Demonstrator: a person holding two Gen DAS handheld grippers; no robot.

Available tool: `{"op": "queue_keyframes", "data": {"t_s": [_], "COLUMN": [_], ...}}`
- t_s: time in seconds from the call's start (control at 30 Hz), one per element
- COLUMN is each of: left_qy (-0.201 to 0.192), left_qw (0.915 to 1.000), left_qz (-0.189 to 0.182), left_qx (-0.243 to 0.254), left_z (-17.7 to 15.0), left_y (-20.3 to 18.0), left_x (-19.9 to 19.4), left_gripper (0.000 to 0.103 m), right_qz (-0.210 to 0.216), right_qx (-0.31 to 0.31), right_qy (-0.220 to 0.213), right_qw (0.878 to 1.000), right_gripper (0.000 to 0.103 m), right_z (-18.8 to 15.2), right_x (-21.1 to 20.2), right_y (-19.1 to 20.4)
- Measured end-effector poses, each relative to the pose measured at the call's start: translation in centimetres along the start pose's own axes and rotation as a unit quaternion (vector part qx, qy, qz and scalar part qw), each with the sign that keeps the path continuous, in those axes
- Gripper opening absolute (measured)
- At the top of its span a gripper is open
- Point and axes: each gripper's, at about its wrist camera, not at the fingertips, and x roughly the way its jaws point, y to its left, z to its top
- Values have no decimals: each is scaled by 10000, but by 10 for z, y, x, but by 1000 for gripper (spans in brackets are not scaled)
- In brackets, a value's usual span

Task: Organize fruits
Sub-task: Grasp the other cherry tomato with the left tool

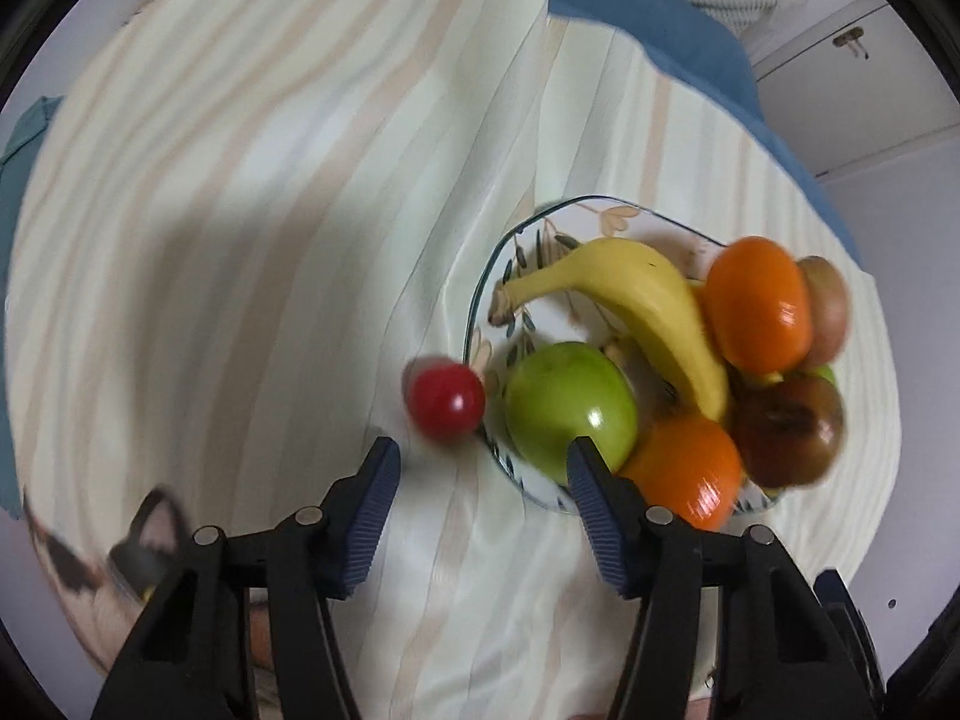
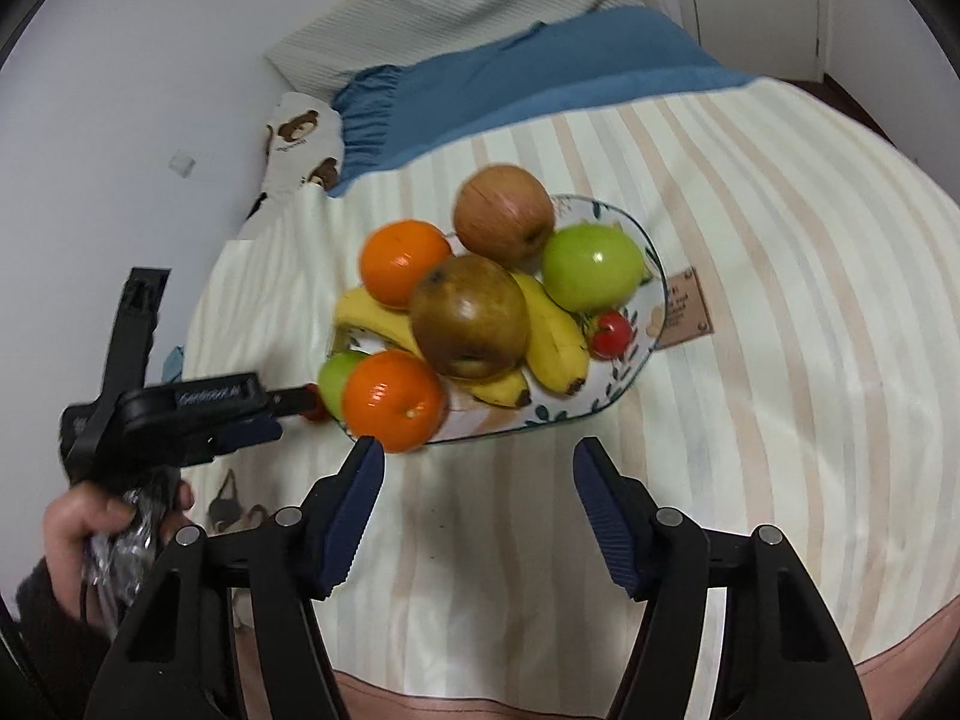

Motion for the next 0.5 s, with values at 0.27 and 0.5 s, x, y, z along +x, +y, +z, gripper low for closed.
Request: {"op": "queue_keyframes", "data": {"t_s": [0.27, 0.5], "left_qy": [-94, -161], "left_qw": [9997, 9981], "left_qz": [-151, -146], "left_qx": [192, 573], "left_z": [4, -14], "left_y": [-1, 12], "left_x": [-10, -12], "left_gripper": [45, 42], "right_qz": [-73, -76], "right_qx": [93, 6], "right_qy": [41, -101], "right_qw": [9999, 9999], "right_gripper": [67, 67], "right_z": [3, 11], "right_x": [7, -1], "right_y": [-8, -2]}}
